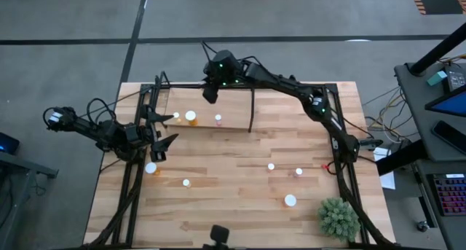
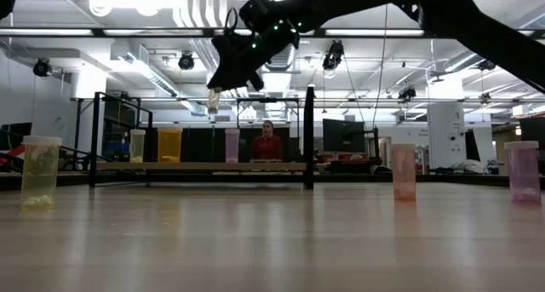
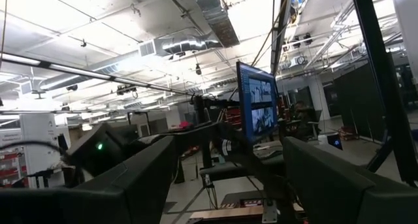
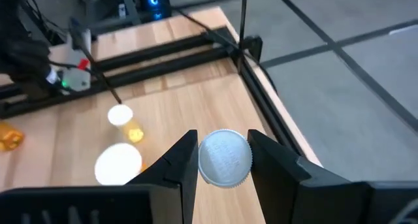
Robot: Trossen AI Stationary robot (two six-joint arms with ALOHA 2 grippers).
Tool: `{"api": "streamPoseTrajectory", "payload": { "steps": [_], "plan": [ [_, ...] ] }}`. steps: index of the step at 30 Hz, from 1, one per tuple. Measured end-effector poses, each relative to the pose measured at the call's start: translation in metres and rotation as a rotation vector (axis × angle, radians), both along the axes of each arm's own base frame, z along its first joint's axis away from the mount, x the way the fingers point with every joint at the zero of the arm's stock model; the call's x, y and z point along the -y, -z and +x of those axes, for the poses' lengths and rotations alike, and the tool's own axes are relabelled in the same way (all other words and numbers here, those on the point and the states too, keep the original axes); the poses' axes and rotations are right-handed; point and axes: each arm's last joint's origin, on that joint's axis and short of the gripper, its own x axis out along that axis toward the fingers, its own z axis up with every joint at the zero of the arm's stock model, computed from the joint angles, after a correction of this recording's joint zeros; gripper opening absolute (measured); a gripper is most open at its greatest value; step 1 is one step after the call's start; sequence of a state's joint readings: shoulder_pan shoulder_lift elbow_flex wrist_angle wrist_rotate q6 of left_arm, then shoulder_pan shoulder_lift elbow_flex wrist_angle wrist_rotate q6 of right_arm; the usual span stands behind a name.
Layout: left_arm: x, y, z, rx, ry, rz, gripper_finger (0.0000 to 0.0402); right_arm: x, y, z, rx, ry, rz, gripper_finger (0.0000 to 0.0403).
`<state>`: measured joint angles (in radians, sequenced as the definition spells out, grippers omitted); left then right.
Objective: Pick and place medicine bottles onto shelf by color
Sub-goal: Put the right yellow pill bottle on the shelf
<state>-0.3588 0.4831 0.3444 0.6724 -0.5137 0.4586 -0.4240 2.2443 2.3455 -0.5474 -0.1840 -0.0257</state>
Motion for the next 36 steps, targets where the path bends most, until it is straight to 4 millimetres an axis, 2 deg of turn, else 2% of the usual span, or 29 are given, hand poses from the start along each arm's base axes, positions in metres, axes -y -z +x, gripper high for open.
{"api": "streamPoseTrajectory", "payload": {
  "steps": [11, 20, 25, 36],
  "plan": [
    [0.0, 0.0, 0.0, -0.001, 0.001, -0.002, 0.0267, 0.005, 0.035, 0.011, -0.054, -0.009, 0.042, 0.0109],
    [0.0, 0.001, 0.0, -0.002, 0.001, -0.001, 0.0267, 0.004, 0.058, 0.017, -0.074, -0.052, 0.159, 0.0109],
    [0.0, 0.001, 0.0, -0.002, 0.0, 0.001, 0.0267, 0.001, 0.077, 0.02, -0.141, -0.057, 0.185, 0.0109],
    [0.0, 0.001, 0.0, -0.002, 0.0, 0.001, 0.0267, 0.001, 0.083, 0.018, -0.175, -0.057, 0.194, 0.0109]
  ]
}}
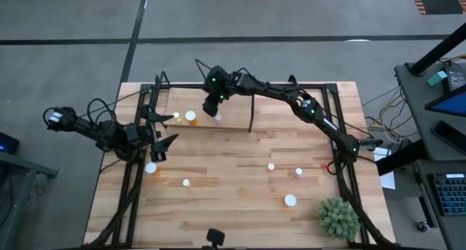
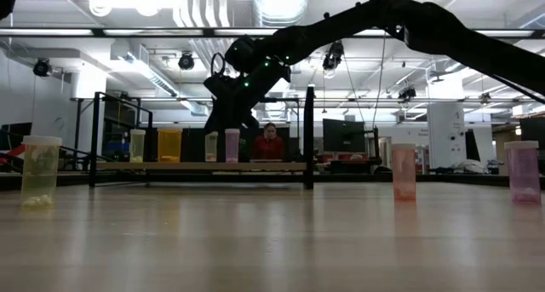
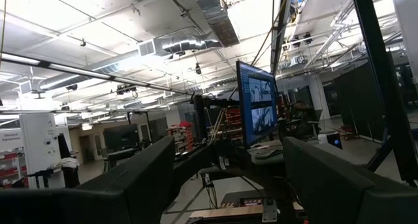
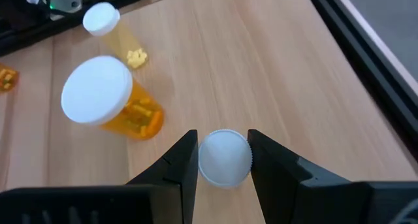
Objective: Pick and place medicine bottles onto shelf by color
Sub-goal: Put the right yellow pill bottle on the shelf, then move the yellow pill bottle on the shelf to align with the yellow pill bottle
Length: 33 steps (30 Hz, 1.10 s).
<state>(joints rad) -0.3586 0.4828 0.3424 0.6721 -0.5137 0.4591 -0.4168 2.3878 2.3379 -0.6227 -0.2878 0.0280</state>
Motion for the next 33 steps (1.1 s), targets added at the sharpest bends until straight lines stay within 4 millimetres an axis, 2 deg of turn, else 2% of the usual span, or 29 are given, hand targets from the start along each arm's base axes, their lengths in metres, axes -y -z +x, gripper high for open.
{"api": "streamPoseTrajectory", "payload": {
  "steps": [16, 24, 33],
  "plan": [
    [0.0, -0.0001, -0.0001, 0.001, 0.0, 0.0, 0.0267, -0.0004, 0.0021, -0.001, -0.017, 0.003, 0.011, 0.0125],
    [0.0, 0.0, 0.0, 0.0, 0.0, 0.0, 0.0267, -0.0006, 0.0025, -0.0014, -0.023, 0.008, 0.019, 0.0112],
    [0.0001, 0.0001, 0.0002, -0.002, -0.001, 0.002, 0.0267, -0.0009, 0.0006, -0.0026, -0.028, 0.02, 0.033, 0.019]
  ]
}}
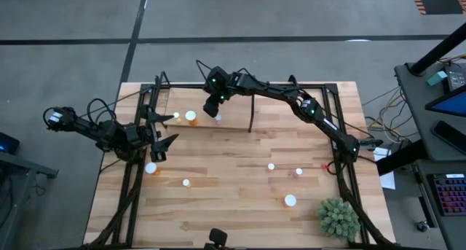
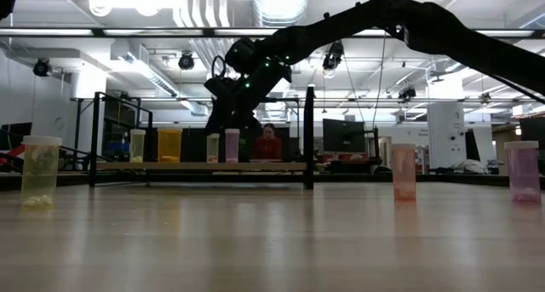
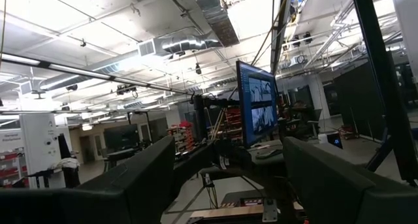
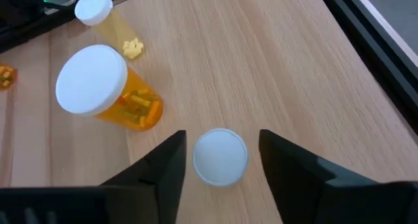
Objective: Pick and place medicine bottles onto shelf by color
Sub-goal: Move the yellow pill bottle on the shelf to align with the yellow pill bottle
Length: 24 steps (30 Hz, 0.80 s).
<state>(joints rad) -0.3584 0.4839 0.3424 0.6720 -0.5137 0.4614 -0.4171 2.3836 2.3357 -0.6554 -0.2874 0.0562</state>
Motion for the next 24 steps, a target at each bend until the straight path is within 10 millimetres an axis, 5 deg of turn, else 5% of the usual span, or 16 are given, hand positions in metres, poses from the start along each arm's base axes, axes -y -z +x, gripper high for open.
{"api": "streamPoseTrajectory", "payload": {
  "steps": [3, 7, 14, 19, 24],
  "plan": [
    [0.0, 0.001, 0.0, -0.003, 0.002, -0.002, 0.0267, -0.002, -0.017, -0.006, 0.007, -0.018, -0.024, 0.0205],
    [0.0, 0.004, 0.001, -0.02, -0.001, -0.001, 0.0267, -0.009, -0.064, -0.025, 0.032, -0.071, -0.112, 0.0205],
    [0.0, 0.011, 0.008, -0.109, -0.085, -0.007, 0.0267, -0.046, -0.13, -0.07, -0.01, -0.196, -0.251, 0.0192],
    [0.002, -0.009, 0.015, -0.083, -0.093, -0.021, 0.0267, -0.081, -0.152, -0.118, -0.011, -0.233, -0.244, 0.0182],
    [0.01, -0.024, 0.039, -0.108, -0.073, -0.06, 0.0267, -0.122, -0.145, -0.163, 0.111, -0.276, -0.289, 0.0172]
  ]
}}
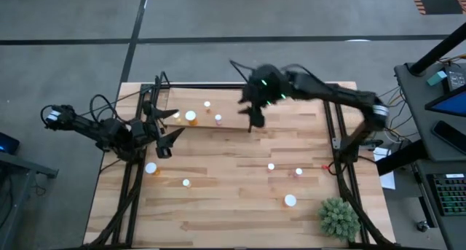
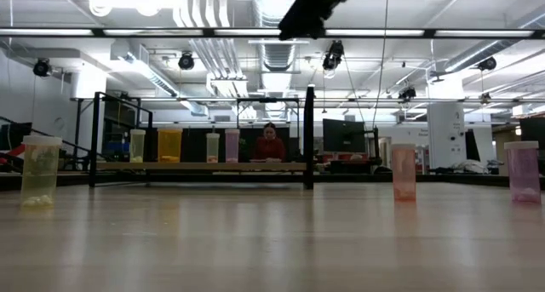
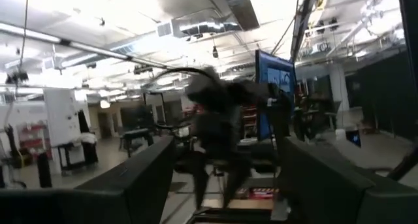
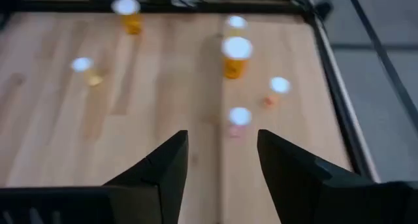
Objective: Pick and place medicine bottles onto shelf by color
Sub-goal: Move the yellow pill bottle on the shelf to align with the yellow pill bottle
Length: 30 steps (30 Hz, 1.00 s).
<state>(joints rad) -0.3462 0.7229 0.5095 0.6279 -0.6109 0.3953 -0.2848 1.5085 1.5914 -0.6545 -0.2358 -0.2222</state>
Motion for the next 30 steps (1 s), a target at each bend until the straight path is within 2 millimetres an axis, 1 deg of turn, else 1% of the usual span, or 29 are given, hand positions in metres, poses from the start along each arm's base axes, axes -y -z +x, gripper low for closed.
{"api": "streamPoseTrajectory", "payload": {
  "steps": [3, 5, 7, 10, 13, 15, 17, 19, 24, 26, 30],
  "plan": [
    [0.004, -0.008, 0.017, -0.035, -0.049, -0.031, 0.0267, -0.016, 0.014, -0.026, 0.096, -0.028, -0.025, 0.0167],
    [0.005, -0.016, 0.028, -0.073, -0.114, -0.04, 0.0266, -0.021, 0.022, -0.043, 0.157, -0.025, -0.045, 0.0164],
    [0.005, -0.017, 0.043, -0.156, -0.169, -0.031, 0.026, -0.025, 0.03, -0.059, 0.211, -0.019, -0.054, 0.0162],
    [-0.002, -0.033, 0.06, -0.201, -0.215, -0.068, 0.0244, -0.031, 0.043, -0.08, 0.276, -0.019, -0.066, 0.0157],
    [-0.014, -0.036, 0.079, -0.344, -0.228, -0.113, 0.0229, -0.036, 0.055, -0.1, 0.336, -0.027, -0.098, 0.0152],
    [-0.025, -0.034, 0.088, -0.477, -0.215, -0.163, 0.022, -0.038, 0.063, -0.11, 0.375, -0.029, -0.114, 0.0149],
    [-0.038, -0.038, 0.096, -0.563, -0.196, -0.236, 0.0212, -0.041, 0.072, -0.119, 0.405, -0.028, -0.122, 0.0146],
    [-0.052, -0.037, 0.102, -0.674, -0.194, -0.285, 0.0207, -0.043, 0.08, -0.128, 0.439, -0.025, -0.124, 0.0143],
    [-0.089, -0.021, 0.116, -0.973, -0.22, -0.38, 0.0203, -0.048, 0.093, -0.145, 0.502, -0.004, -0.093, 0.0137],
    [-0.107, -0.018, 0.118, -1.066, -0.228, -0.407, 0.0203, -0.049, 0.098, -0.15, 0.515, 0.005, -0.075, 0.0137],
    [-0.143, -0.005, 0.123, -1.222, -0.205, -0.438, 0.0203, -0.051, 0.104, -0.156, 0.529, 0.016, -0.05, 0.0139]
  ]
}}
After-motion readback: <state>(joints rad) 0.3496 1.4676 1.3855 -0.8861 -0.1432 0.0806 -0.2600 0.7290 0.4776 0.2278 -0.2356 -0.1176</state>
